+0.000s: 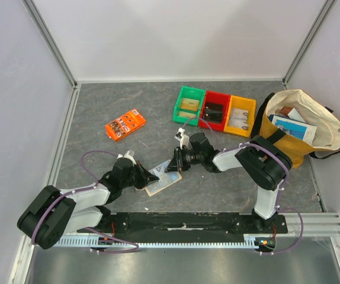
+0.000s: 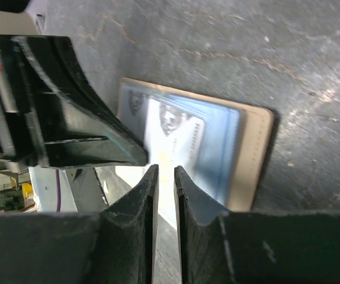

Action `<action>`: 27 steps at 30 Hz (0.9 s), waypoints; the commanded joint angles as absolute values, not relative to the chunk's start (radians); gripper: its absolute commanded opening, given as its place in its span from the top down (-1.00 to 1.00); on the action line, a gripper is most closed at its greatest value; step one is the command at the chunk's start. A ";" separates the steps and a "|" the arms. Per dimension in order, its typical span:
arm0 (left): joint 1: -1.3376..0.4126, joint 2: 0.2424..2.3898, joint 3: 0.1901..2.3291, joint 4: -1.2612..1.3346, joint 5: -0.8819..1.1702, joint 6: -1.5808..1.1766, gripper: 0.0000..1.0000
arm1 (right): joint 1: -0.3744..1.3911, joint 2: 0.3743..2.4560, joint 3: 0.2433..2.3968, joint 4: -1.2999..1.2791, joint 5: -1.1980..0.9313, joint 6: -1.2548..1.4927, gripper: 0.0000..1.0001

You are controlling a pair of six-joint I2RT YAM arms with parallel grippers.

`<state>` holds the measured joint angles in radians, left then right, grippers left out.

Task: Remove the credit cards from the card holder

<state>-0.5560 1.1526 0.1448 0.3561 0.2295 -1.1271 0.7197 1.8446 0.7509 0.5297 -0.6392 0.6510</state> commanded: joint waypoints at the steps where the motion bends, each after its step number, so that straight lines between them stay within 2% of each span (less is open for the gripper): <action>1: -0.557 1.152 0.156 0.336 0.207 -1.094 0.96 | 0.713 1.893 0.735 0.551 -0.632 0.666 0.54; 12: -0.555 1.112 0.124 0.331 0.201 -1.114 0.96 | 0.690 1.899 0.709 0.370 -0.523 0.614 0.63; 27: -0.557 1.046 0.094 0.259 0.190 -1.124 0.96 | 0.689 1.924 0.729 0.302 -0.491 0.583 0.66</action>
